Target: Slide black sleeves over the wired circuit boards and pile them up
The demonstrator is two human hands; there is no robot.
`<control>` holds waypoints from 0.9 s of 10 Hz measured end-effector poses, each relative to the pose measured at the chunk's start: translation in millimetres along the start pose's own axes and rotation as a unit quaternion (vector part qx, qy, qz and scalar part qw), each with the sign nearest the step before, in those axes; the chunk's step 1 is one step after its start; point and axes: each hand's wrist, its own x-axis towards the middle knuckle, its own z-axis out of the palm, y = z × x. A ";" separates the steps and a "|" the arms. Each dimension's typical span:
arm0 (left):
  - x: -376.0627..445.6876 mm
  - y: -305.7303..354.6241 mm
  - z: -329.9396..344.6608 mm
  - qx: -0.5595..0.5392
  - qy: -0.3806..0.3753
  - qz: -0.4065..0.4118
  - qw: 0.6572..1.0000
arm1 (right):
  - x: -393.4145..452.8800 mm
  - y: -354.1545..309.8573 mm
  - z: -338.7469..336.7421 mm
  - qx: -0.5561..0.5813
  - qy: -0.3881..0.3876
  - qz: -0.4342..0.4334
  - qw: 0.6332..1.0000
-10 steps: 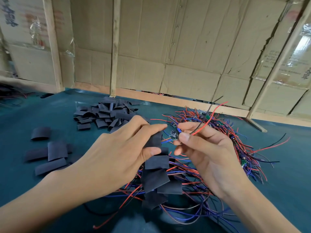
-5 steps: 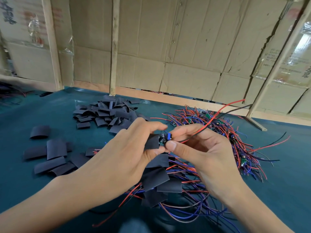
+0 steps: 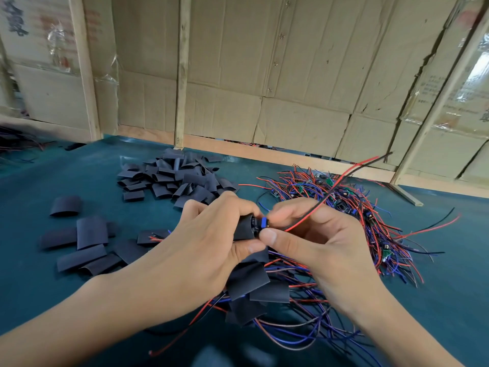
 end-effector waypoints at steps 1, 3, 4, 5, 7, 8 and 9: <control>-12.4 -3.4 -9.4 0.052 -0.016 0.150 0.987 | 0.5 -0.5 0.5 -0.020 -0.002 -0.021 1.000; -25.3 -10.4 -15.8 0.108 -0.051 0.190 0.975 | -1.2 -5.3 -3.5 -0.042 -0.014 -0.011 0.999; -26.9 -12.5 -15.7 0.153 -0.027 0.219 0.963 | -1.1 -5.8 -2.9 -0.039 -0.007 0.022 0.999; -23.8 -20.2 -12.8 0.204 -0.048 0.251 0.945 | -0.9 -2.0 -1.9 -0.065 -0.003 0.037 0.997; -28.4 -24.5 -2.4 0.263 -0.096 0.265 0.923 | 14.4 -1.0 -24.1 0.034 0.096 0.057 0.993; -33.4 -26.1 8.7 0.271 -0.132 0.236 0.924 | 27.0 1.2 -50.9 0.055 0.208 0.106 0.971; -31.4 -30.7 4.8 0.274 -0.114 0.237 0.925 | 35.5 2.7 -83.9 0.033 0.305 0.079 0.949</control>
